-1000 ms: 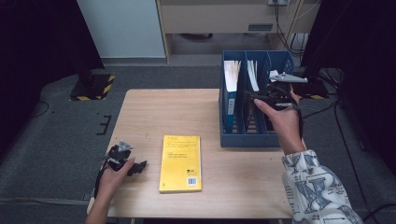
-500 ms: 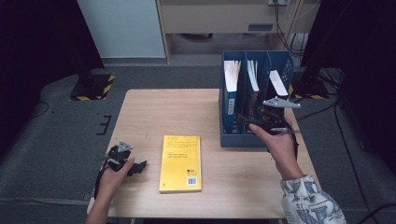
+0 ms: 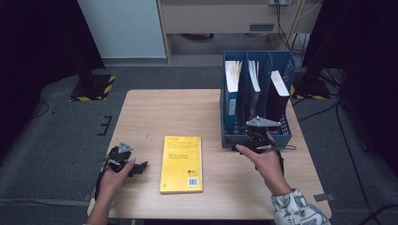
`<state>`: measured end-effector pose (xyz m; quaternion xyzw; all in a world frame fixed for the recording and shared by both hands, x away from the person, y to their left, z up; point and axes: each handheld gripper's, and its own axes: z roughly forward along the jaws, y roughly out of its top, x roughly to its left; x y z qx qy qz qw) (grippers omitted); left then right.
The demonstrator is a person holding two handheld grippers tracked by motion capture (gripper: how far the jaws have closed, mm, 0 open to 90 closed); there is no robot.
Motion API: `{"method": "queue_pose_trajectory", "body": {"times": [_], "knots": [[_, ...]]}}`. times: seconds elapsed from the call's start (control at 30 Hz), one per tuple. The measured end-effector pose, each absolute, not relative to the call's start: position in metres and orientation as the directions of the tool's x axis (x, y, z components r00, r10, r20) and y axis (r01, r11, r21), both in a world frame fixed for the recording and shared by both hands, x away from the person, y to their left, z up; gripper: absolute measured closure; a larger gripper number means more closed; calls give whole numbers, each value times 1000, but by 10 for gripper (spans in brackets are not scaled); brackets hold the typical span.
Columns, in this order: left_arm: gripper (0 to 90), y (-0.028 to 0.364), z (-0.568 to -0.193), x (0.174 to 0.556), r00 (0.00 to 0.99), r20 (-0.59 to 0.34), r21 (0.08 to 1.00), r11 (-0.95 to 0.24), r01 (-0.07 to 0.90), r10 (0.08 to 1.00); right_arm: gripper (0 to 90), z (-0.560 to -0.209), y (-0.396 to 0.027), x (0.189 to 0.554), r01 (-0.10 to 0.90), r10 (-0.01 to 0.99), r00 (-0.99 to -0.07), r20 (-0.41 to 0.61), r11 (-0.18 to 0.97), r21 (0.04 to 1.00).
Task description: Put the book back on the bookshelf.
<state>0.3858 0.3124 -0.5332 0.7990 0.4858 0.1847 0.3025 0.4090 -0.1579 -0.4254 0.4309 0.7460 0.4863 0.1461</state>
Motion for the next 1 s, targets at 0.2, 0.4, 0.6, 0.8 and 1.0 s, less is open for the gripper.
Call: {"method": "queue_pose_trajectory", "body": {"times": [0.2, 0.4, 0.6, 0.8, 1.0], "knots": [[0, 313, -533, 386, 458, -1, 662, -342, 666, 889, 130, -443, -142, 399, 515, 770, -607, 197, 192, 836], [0, 312, -532, 387, 450, -1, 651, -341, 678, 893, 141, -462, -113, 385, 516, 733, -656, 180, 261, 816], [24, 312, -529, 387, 447, -22, 642, -330, 692, 894, 160, -479, -94, 380, 541, 709, -679, 192, 305, 784], [55, 307, -525, 387, 463, -77, 638, -314, 703, 883, 176, -495, -79, 376, 565, 700, -688, 193, 349, 748], [85, 299, -520, 387, 498, -120, 640, -317, 700, 859, 172, -504, -68, 374, 564, 672, -717, 186, 401, 722]]}}
